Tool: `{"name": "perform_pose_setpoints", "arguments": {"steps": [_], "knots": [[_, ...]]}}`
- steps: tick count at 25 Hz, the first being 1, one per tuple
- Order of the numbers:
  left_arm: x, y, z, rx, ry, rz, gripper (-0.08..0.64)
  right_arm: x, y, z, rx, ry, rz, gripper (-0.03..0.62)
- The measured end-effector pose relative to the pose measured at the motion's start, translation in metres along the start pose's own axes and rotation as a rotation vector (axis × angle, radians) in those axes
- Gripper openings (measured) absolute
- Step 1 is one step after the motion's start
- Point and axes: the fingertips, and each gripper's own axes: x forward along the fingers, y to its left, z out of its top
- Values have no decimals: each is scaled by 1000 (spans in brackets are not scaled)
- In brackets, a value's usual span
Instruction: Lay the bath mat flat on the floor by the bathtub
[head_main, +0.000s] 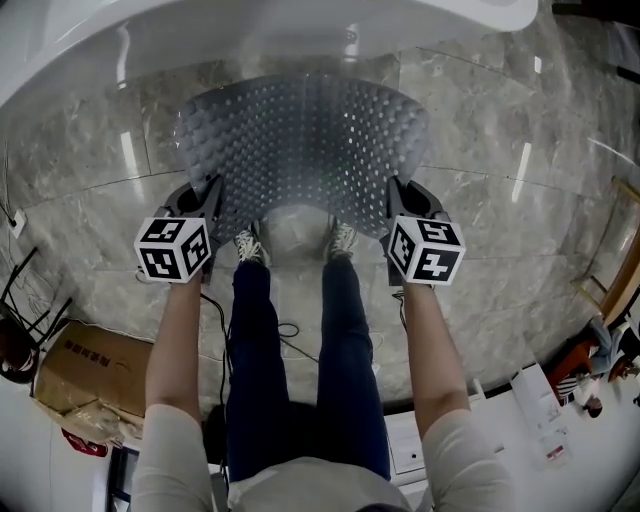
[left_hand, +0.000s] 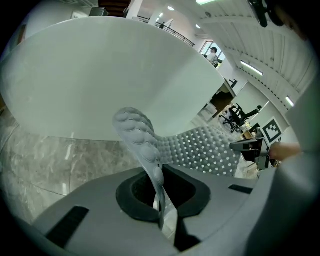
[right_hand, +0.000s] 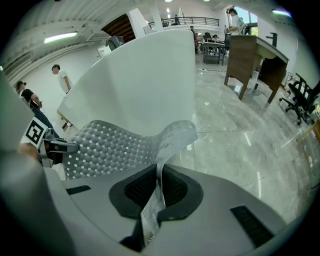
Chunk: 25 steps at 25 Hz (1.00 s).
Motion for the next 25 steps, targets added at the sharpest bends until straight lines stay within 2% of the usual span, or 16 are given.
{"name": "perform_pose_setpoints", "arguments": {"steps": [25], "knots": [[72, 33, -31, -9, 49, 23, 44, 77, -26, -36, -46, 51, -30, 40]]}}
